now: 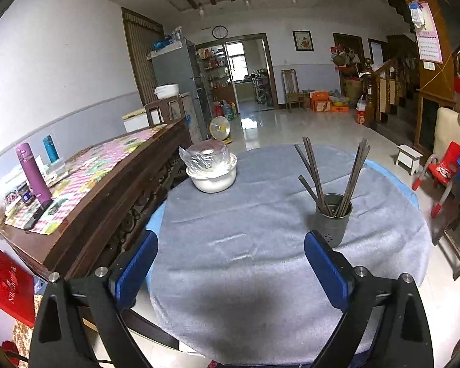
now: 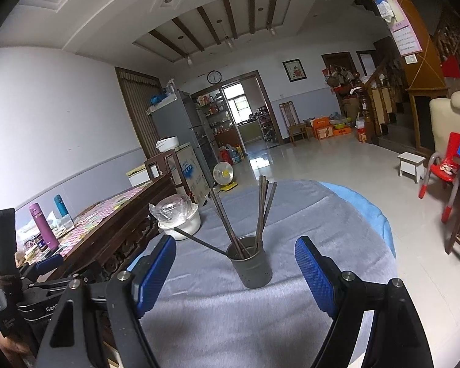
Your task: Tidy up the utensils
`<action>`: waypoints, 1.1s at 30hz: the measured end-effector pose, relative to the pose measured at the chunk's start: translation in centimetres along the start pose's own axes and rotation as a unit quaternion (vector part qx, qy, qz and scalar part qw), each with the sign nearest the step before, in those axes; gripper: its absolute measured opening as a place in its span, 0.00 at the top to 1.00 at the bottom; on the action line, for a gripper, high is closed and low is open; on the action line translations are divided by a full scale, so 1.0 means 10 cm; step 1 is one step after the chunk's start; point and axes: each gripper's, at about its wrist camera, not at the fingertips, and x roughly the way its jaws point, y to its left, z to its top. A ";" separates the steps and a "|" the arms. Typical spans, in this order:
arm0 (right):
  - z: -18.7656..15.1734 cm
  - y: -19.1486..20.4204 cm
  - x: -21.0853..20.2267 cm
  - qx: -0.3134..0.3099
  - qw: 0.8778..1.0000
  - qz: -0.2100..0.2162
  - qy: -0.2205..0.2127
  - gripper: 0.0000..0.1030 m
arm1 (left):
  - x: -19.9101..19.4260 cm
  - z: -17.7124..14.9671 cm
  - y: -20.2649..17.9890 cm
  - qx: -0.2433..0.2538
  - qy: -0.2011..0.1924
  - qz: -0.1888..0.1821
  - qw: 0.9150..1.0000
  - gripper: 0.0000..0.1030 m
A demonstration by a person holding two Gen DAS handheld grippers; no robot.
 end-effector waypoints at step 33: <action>-0.06 -0.03 -0.10 0.004 1.000 0.004 0.003 0.19 | 0.03 0.05 -0.08 -0.005 0.017 0.019 1.000 0.06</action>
